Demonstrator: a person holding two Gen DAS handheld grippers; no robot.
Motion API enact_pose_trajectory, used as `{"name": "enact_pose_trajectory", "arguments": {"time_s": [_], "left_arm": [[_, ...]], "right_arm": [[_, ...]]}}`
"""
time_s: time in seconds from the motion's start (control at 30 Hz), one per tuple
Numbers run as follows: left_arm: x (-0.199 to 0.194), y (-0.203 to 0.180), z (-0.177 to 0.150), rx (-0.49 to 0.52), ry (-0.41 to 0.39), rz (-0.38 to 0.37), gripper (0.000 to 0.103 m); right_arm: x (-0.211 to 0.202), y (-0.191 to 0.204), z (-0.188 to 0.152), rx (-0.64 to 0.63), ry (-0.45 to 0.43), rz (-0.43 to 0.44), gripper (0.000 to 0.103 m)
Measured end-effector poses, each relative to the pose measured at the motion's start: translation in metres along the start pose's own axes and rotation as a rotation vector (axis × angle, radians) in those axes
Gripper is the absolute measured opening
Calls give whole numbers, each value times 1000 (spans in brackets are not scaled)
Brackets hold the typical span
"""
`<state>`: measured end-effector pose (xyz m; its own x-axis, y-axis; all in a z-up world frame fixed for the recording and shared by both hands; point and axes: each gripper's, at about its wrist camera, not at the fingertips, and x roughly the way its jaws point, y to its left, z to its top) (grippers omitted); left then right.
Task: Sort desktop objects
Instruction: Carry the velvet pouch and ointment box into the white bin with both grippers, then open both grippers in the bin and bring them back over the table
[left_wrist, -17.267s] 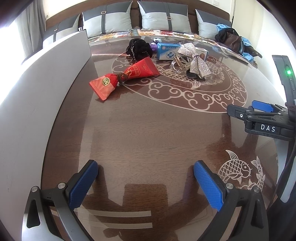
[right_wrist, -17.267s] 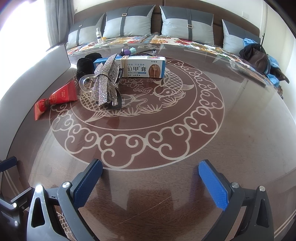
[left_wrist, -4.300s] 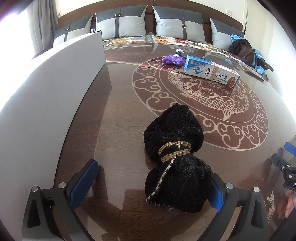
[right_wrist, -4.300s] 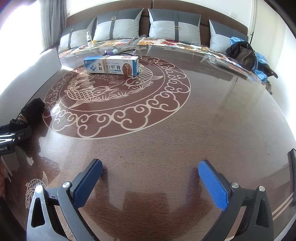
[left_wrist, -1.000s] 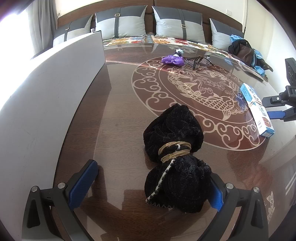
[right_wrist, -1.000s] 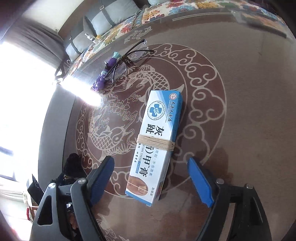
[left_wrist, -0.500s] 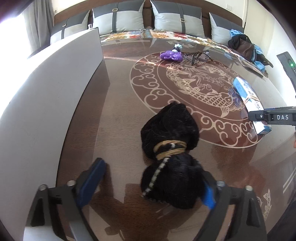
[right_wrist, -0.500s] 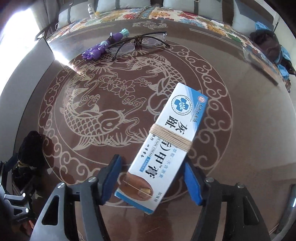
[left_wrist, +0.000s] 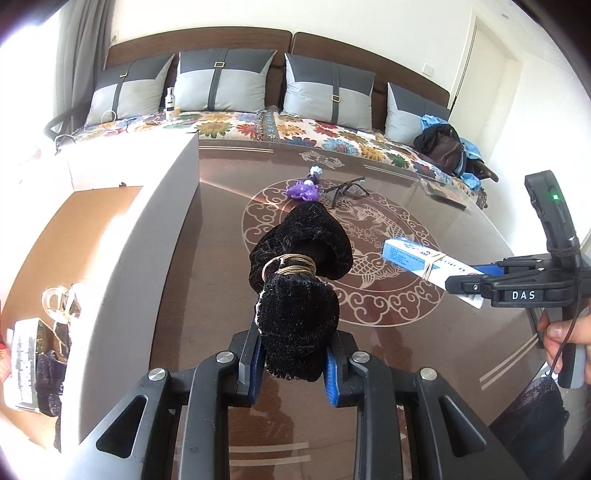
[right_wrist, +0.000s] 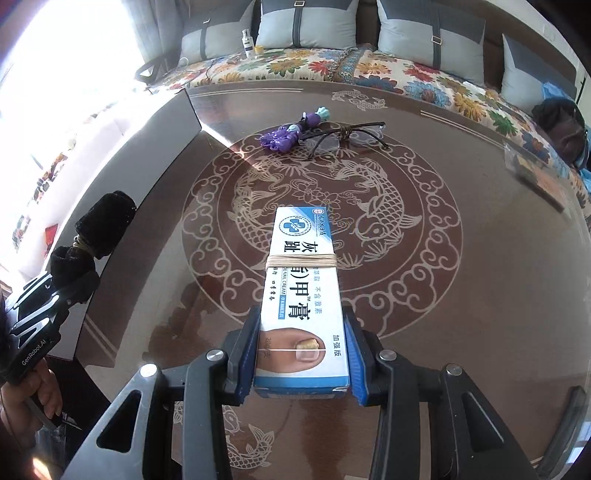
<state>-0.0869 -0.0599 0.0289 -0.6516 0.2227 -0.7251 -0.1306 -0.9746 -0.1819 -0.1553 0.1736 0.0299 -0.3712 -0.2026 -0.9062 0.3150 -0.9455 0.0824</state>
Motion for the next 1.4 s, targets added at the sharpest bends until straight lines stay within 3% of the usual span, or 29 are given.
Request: {"name": "enact_pose_trajectory", "arguments": {"time_s": [0.2, 0.3, 0.43, 0.57, 0.77, 0.93, 1.07, 1.13, 1.2, 1.23, 1.3, 1.4], "left_arm": [[-48, 25, -4, -42, -43, -11, 26], [-76, 52, 3, -74, -86, 2, 26], [-103, 115, 15, -181, -122, 62, 26], [-103, 182, 21, -262, -88, 174, 26], [-74, 248, 16, -301, 34, 281, 26], [-46, 275, 0, -334, 160, 358, 31], [-40, 289, -13, -389, 219, 373, 37], [-48, 287, -13, -383, 200, 394, 64], [-61, 280, -13, -353, 157, 447, 78], [-68, 275, -12, -341, 134, 458, 79], [-77, 265, -13, -338, 103, 447, 79], [-88, 236, -13, -328, 45, 391, 80]], "right_arm": [[18, 6, -30, -9, 56, -9, 41], [1, 14, -32, -10, 3, 3, 41], [-41, 45, -11, -45, -115, 38, 41], [-70, 109, 24, -93, -219, 145, 41], [-48, 253, 59, -241, -227, 325, 41], [5, 354, 64, -345, -174, 336, 41], [45, 393, 58, -385, -120, 327, 42], [59, 398, 53, -385, -68, 328, 51], [60, 388, 49, -356, -55, 357, 62], [53, 380, 46, -344, -79, 384, 64], [28, 356, 40, -334, -158, 406, 79], [-6, 308, 23, -322, -325, 364, 99]]}}
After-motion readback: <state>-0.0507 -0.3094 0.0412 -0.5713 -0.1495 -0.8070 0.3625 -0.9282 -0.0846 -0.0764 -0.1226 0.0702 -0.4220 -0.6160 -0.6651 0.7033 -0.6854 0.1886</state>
